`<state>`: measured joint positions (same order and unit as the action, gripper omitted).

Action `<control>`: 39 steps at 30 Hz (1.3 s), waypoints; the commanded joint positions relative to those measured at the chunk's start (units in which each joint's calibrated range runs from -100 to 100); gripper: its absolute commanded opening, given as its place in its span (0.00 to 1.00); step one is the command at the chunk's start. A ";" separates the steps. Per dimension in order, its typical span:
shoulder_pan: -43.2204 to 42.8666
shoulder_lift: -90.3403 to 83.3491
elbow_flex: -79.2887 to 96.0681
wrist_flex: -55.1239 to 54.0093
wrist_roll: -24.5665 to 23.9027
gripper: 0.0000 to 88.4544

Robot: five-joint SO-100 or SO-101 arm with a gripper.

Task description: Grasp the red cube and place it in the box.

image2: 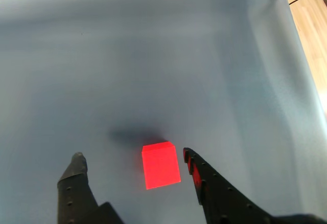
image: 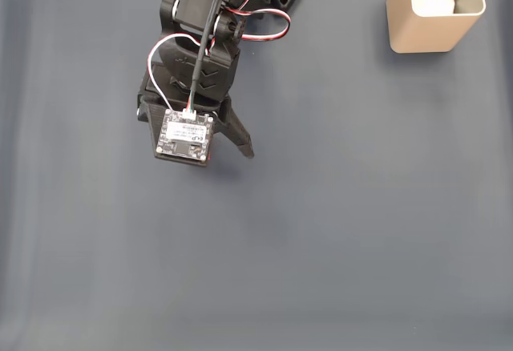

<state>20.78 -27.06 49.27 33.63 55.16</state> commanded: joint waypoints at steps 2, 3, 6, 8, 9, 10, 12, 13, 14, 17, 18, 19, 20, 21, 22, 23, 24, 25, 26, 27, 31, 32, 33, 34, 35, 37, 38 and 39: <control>0.77 0.19 0.50 -1.91 -0.29 0.51; 0.91 0.19 0.96 -2.40 -0.24 0.51; 1.26 0.10 2.05 -3.22 -0.10 0.51; 1.48 -0.16 2.96 -3.64 -0.10 0.51; 1.55 -0.24 3.33 -3.64 -0.10 0.51; 1.62 -0.67 3.96 -3.64 -0.15 0.51; 1.62 -1.11 4.51 -3.64 -0.29 0.51; 1.62 -1.37 4.79 -3.72 -0.39 0.51; 1.62 -1.45 4.97 -3.80 -0.49 0.51; 1.55 -2.23 6.06 -4.05 -0.68 0.51; 1.55 -2.67 6.61 -4.29 -0.68 0.51; 1.55 -2.93 7.06 -4.46 -0.68 0.51; 1.55 -3.18 7.43 -4.46 -0.68 0.51; 1.55 -3.44 7.79 -4.70 -0.78 0.51; 1.55 -3.62 8.07 -4.87 -0.78 0.51; 1.55 -3.79 8.25 -4.87 -0.83 0.51; 1.55 -3.96 8.61 -5.11 -0.83 0.51; 1.48 -4.14 8.89 -5.36 -0.83 0.51; 1.48 -4.31 9.25 -5.69 -0.83 0.52; 1.48 -4.40 9.53 -5.93 -0.88 0.52; 1.26 -4.14 9.89 -7.00 -1.03 0.52; 1.19 -3.96 9.89 -7.33 -1.07 0.52; 1.12 -3.70 9.71 -7.49 -1.12 0.52; 1.05 -3.44 9.43 -7.49 -1.17 0.52; 0.91 -3.10 9.34 -8.15 -1.22 0.52; 0.91 -2.84 9.16 -8.23 -1.22 0.52; 0.91 -2.67 9.16 -8.40 -1.22 0.52; 0.91 -2.58 9.16 -8.48 -1.22 0.52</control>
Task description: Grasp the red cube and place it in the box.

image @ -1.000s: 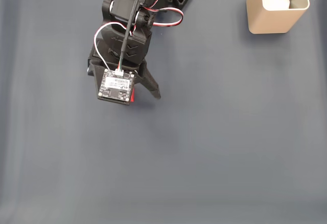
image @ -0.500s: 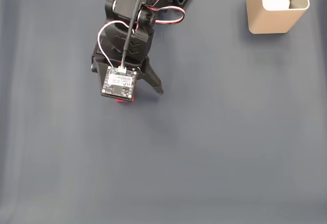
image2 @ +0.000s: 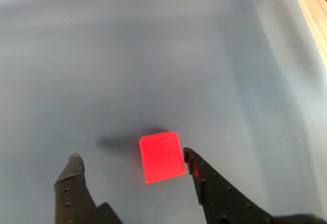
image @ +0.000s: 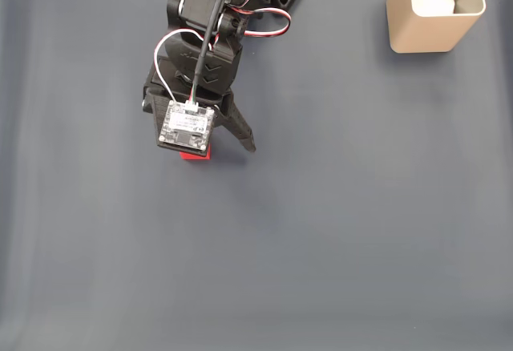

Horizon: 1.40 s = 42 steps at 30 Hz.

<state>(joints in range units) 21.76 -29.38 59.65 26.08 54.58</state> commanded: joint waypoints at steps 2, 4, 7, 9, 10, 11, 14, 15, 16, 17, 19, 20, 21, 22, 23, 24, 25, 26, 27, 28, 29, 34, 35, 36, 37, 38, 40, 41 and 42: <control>-0.14 -0.09 -1.22 -1.17 -0.63 0.52; -0.28 0.09 -1.31 -1.41 -0.63 0.52; -0.42 0.43 -1.40 -1.58 -0.68 0.52; -0.49 0.60 -1.31 -1.83 -0.68 0.52; -0.49 0.60 -1.04 -1.99 -0.68 0.52; -0.57 0.60 -0.77 -2.24 -0.59 0.52; -0.64 0.78 -0.22 -2.73 -0.59 0.52; -0.71 0.78 -0.04 -2.73 -0.63 0.52; -0.78 0.78 0.05 -2.81 -0.68 0.52; -0.92 0.78 0.24 -2.97 -0.78 0.52; -1.13 0.78 0.60 -3.22 -0.88 0.52; -1.20 0.78 0.97 -3.47 -0.88 0.52; -1.28 0.78 1.15 -3.63 -0.88 0.52; -1.35 0.78 1.33 -3.63 -0.93 0.52; -1.42 0.78 1.42 -3.63 -1.03 0.52; -1.49 0.78 1.51 -3.63 -1.12 0.52; -1.49 0.69 1.60 -3.63 -1.17 0.52; -1.49 0.60 1.79 -3.63 -1.17 0.52; -1.56 0.60 1.88 -3.63 -1.17 0.52; -1.56 0.52 1.88 -3.63 -1.22 0.52; -1.56 0.52 1.97 -3.63 -1.22 0.52; -1.35 0.60 2.06 -3.63 -1.12 0.52; -1.35 0.60 2.06 -3.63 -1.12 0.52; -1.35 0.60 2.06 -3.63 -1.17 0.52; -1.35 0.60 1.97 -3.63 -1.22 0.52; -1.35 0.60 1.79 -3.47 -1.22 0.50; -1.35 0.52 1.70 -3.22 -1.07 0.45; -1.35 0.52 1.60 -3.22 -1.22 0.36; -1.35 0.52 1.51 -3.22 -1.22 0.32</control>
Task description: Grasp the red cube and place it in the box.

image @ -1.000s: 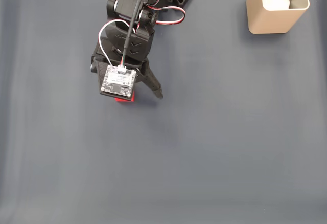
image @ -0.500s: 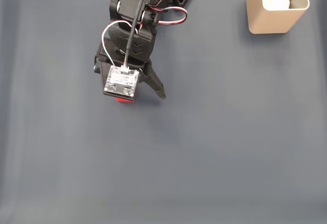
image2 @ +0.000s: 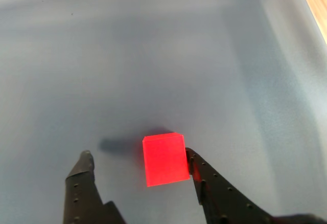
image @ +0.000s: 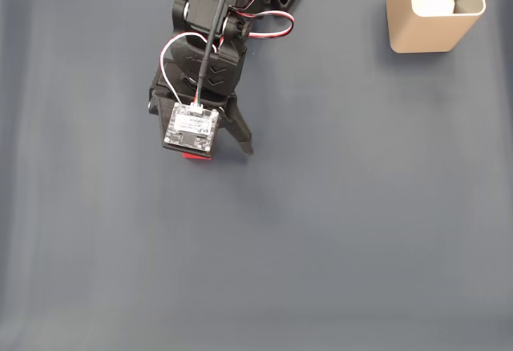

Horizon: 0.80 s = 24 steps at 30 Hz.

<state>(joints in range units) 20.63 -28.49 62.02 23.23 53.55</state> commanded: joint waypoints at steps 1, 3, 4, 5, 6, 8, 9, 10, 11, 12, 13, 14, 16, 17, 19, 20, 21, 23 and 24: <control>-0.22 -0.37 -0.95 -0.30 -0.24 0.28; -0.22 -0.37 -1.13 -0.30 -0.34 0.23; -0.22 -0.46 -1.13 -0.30 -0.39 0.20; -0.22 -0.55 -1.13 -0.21 -0.39 0.19; -0.22 -0.63 -1.13 -0.21 -0.44 0.19; -0.22 -0.81 -1.13 -0.21 -0.49 0.18; -0.29 -0.81 -1.13 -0.21 -0.49 0.17; -0.29 -0.98 -1.13 -0.21 -0.49 0.17; -0.36 -0.98 -1.22 -0.21 -0.54 0.16; -0.36 -1.07 -1.22 -0.21 -0.54 0.15; -0.43 -1.15 -1.22 -0.13 -0.54 0.14; -0.43 -1.24 -1.22 -0.13 -0.54 0.13; -0.57 -1.41 -1.22 0.03 -0.54 0.10; -0.65 -1.50 -1.22 0.03 -0.54 0.08; -0.72 -1.67 -1.22 0.20 -0.54 0.06; -0.72 -1.67 -1.31 0.28 -0.54 0.05; -0.79 -1.84 -1.31 0.53 -0.54 0.03; -0.93 -1.93 -1.31 0.61 -0.59 0.01; -1.00 -2.02 -1.31 0.69 -0.59 0.00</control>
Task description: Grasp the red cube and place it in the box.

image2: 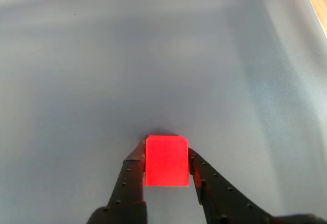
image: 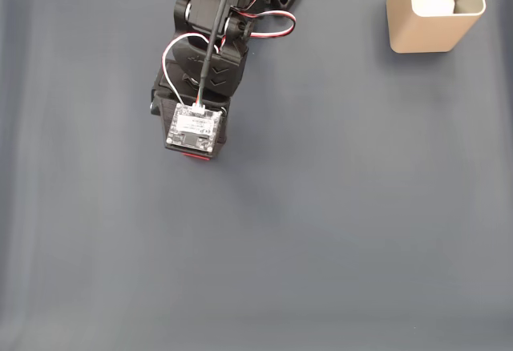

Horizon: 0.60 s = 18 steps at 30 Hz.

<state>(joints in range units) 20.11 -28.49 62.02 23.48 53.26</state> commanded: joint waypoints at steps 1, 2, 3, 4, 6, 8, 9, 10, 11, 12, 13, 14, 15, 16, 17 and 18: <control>-0.55 -2.19 -1.31 0.69 -0.34 0.00; -0.62 -2.36 -1.31 0.86 -0.39 0.00; -0.76 -2.54 -1.31 1.02 -0.44 0.00; -0.90 -2.80 -1.40 1.27 -0.44 0.00; -1.11 -3.32 -2.13 2.91 -0.34 0.00; -1.33 -4.01 -3.50 5.12 -0.29 0.00; -1.54 -4.35 -4.50 6.93 -0.29 0.00; -1.75 -4.87 -5.78 8.90 -0.29 0.00; -2.18 -5.39 -7.42 11.20 -0.44 0.00; -2.68 -5.91 -9.24 13.99 -0.54 0.00; -3.10 -6.52 -10.88 16.61 -0.49 0.00; -3.67 -7.12 -12.71 19.32 -0.34 0.00; -4.38 -7.73 -14.71 22.11 -0.39 0.00; -5.02 -8.16 -16.44 24.25 -0.49 0.00; -5.59 -8.59 -18.08 26.22 -0.49 0.00; -6.30 -9.29 -19.63 28.02 -0.54 0.00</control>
<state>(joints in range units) 15.90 -34.11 50.46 44.19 52.97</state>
